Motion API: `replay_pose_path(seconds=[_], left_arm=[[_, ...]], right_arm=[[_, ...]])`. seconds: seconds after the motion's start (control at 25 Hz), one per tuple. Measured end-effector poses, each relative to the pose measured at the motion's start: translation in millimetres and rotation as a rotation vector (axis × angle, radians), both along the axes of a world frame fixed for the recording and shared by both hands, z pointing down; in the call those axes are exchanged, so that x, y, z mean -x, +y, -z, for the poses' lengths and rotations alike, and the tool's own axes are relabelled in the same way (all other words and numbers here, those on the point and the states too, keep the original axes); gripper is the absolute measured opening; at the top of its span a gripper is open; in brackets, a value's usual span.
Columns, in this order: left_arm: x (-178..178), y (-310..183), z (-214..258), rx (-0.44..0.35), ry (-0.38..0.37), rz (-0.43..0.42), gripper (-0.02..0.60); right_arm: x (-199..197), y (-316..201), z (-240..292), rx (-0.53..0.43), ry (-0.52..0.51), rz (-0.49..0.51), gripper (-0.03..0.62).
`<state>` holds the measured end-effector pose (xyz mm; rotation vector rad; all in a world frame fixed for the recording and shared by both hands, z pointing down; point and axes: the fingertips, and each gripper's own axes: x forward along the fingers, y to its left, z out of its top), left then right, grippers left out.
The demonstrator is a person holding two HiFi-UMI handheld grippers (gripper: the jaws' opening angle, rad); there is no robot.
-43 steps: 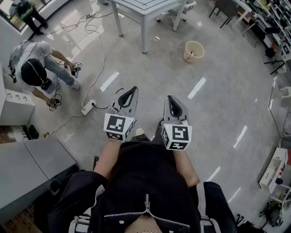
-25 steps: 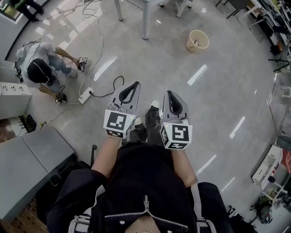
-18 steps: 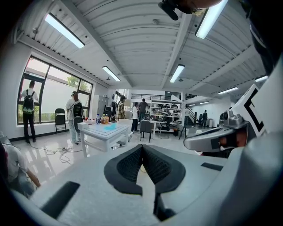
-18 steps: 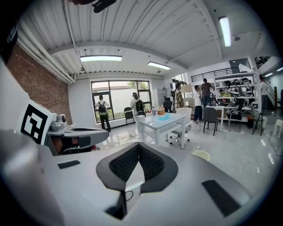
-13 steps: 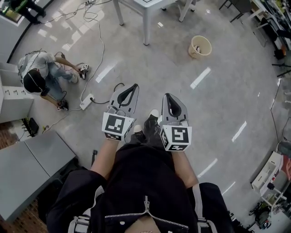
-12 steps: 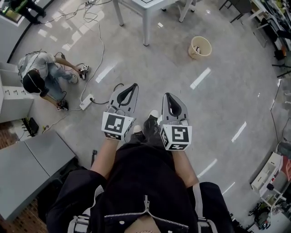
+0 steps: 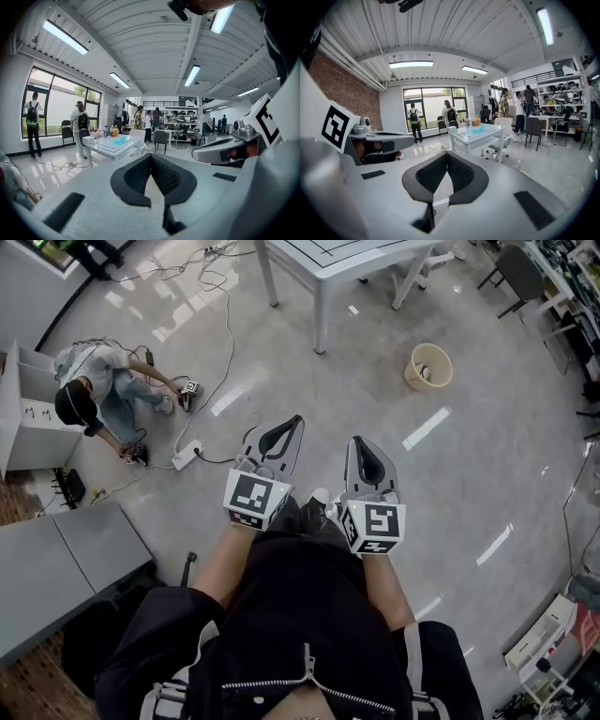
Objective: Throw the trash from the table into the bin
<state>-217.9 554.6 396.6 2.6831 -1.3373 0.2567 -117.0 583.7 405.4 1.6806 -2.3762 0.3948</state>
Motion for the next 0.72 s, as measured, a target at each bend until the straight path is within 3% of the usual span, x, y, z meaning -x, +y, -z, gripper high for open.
replay_pose_path(seconds=[0.32,0.72], left_arm=[[6.6,-46.3,-4.9,0.003,0.008,0.014,0.006],[35.6,-189.1,-3.1,-0.038,0.027,-0.016,0.006]], right_arm=[[12.3,-45.9,-13.2,0.032,-0.007,0.022,0.009],[47.5,-183.2,5.0,-0.004,0.036,0.007,0.009]])
